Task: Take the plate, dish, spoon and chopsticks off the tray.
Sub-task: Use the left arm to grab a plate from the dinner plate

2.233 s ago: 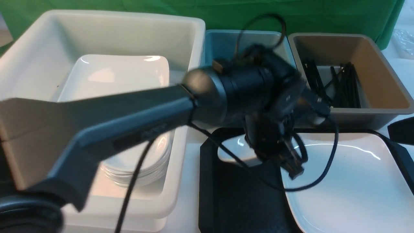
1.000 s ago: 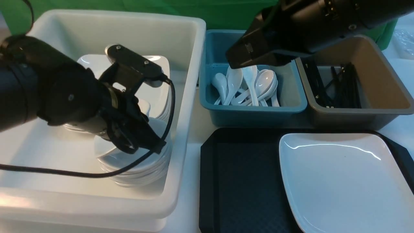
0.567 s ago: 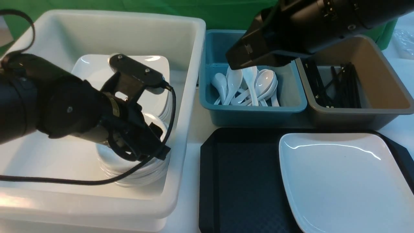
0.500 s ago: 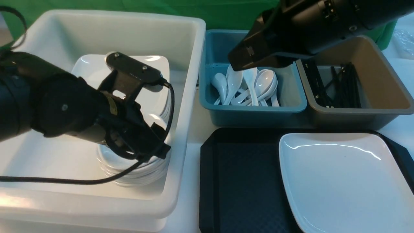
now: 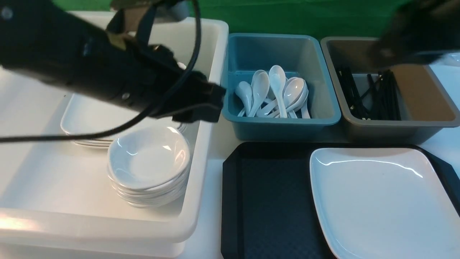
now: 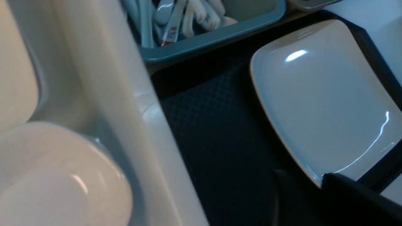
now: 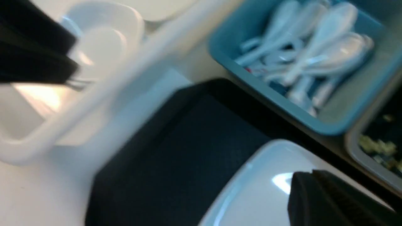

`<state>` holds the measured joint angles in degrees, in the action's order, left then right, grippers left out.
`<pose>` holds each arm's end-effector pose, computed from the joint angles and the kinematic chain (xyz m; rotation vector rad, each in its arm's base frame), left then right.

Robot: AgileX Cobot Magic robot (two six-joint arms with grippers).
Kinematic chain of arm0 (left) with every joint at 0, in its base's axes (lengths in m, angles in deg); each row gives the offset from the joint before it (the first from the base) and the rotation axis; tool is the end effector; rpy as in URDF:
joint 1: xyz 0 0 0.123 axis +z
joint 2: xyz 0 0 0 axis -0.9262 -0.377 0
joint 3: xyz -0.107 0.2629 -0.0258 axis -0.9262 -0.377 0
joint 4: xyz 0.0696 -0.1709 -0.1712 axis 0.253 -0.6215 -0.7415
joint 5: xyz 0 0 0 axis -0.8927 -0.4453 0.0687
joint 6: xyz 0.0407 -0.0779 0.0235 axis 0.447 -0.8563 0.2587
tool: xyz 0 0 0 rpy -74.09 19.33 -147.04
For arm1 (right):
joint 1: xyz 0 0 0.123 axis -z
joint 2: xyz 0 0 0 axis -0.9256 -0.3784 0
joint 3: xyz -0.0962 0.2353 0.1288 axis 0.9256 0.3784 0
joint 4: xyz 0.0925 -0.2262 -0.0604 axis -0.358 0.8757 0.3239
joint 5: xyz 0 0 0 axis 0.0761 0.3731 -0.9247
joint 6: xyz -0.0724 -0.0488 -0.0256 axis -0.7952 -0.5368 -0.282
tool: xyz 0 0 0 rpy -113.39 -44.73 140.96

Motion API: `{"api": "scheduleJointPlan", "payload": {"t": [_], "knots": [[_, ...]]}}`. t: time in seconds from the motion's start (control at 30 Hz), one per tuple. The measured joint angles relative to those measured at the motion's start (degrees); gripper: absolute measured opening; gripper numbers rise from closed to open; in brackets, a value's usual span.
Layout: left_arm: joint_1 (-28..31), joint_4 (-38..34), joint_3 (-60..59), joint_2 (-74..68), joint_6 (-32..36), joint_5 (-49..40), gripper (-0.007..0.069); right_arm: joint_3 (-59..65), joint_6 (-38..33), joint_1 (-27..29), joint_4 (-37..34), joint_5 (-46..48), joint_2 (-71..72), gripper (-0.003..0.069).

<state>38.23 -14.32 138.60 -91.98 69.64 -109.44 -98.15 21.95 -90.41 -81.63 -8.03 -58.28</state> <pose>0.2466 -0.1663 0.3609 0.5271 2.3728 -0.6274 0.2438 0.1077 0.4531 -0.6566 2.2675 0.1950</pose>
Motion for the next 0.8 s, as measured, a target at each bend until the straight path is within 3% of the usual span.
{"api": "scheduleJointPlan", "payload": {"t": [0.13, 0.4, 0.57, 0.8], "knots": [[-4.8, -0.4, 9.0, -7.4, 0.7, -3.9, 0.0010, 7.4, 1.0, 8.7, 2.1, 0.9, 7.9, 0.0037], [-10.6, -0.9, 24.1, -25.0, 0.3, -6.6, 0.0020, 27.1, 1.3, 18.6, 2.5, -1.0, 21.3, 0.0037], [-12.1, 0.5, 31.9, -36.6, 0.6, -6.5, 0.0131, 36.3, 1.6, 19.8, 2.5, -2.4, 27.2, 0.0037], [-12.4, 3.3, 37.0, -48.8, -0.1, -2.0, 0.0420, 37.6, 2.1, 19.9, 2.4, -2.8, 28.7, 0.0037]]}}
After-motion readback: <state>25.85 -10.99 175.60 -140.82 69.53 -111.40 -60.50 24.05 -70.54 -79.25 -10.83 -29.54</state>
